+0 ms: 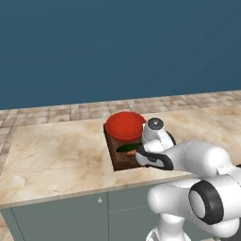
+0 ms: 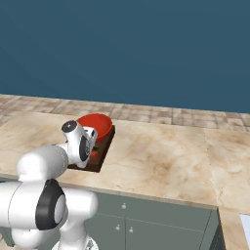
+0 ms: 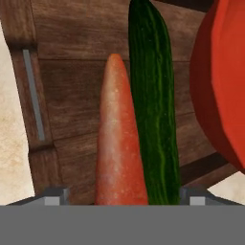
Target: Place the two vegetables and bowl onto the tray for setting up a vegetable dip station.
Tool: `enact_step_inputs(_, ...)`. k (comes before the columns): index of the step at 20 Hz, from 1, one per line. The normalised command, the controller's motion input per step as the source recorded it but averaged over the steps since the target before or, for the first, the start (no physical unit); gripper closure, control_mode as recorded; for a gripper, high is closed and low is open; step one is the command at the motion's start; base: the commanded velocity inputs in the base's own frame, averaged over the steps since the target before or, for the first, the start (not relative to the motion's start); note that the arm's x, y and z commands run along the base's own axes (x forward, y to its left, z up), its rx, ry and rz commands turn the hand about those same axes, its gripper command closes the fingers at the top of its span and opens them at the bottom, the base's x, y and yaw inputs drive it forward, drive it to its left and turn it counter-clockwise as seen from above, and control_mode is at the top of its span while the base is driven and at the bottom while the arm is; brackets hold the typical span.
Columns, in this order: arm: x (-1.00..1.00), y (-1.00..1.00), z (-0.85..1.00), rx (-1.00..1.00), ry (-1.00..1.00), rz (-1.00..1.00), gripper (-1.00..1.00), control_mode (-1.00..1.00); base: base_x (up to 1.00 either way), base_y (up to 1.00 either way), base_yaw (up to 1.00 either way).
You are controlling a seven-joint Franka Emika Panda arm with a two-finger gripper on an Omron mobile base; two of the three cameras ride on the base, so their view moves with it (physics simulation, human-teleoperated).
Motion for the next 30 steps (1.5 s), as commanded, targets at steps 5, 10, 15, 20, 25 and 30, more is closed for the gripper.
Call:
enact_step_inputs(5, -0.01, 0.0, 0.0, 0.0, 0.0, -0.01, -1.0, -1.0, 0.0, 0.0, 0.0)
enact_step_inputs(10, -0.28, -0.01, 0.11, 0.0, 0.05, -0.1, -1.0, -1.0, 0.0, 0.0, 0.0)
enact_step_inputs(15, -0.53, -0.01, 0.39, 0.0, 0.0, -0.08, -1.0, -1.0, 0.0, 0.0, 0.0)
enact_step_inputs(20, -0.57, -0.05, 0.51, 0.0, -0.03, -0.1, -1.0, -1.0, 0.0, 0.0, 0.0)
enact_step_inputs(25, -0.38, -0.22, 0.53, 0.02, -0.03, -0.21, -1.0, -1.0, 0.0, 0.0, 0.0)
enact_step_inputs(30, -0.03, -0.14, 0.51, 0.2, -0.09, -0.3, -1.0, -1.0, 0.0, 0.0, 0.0)
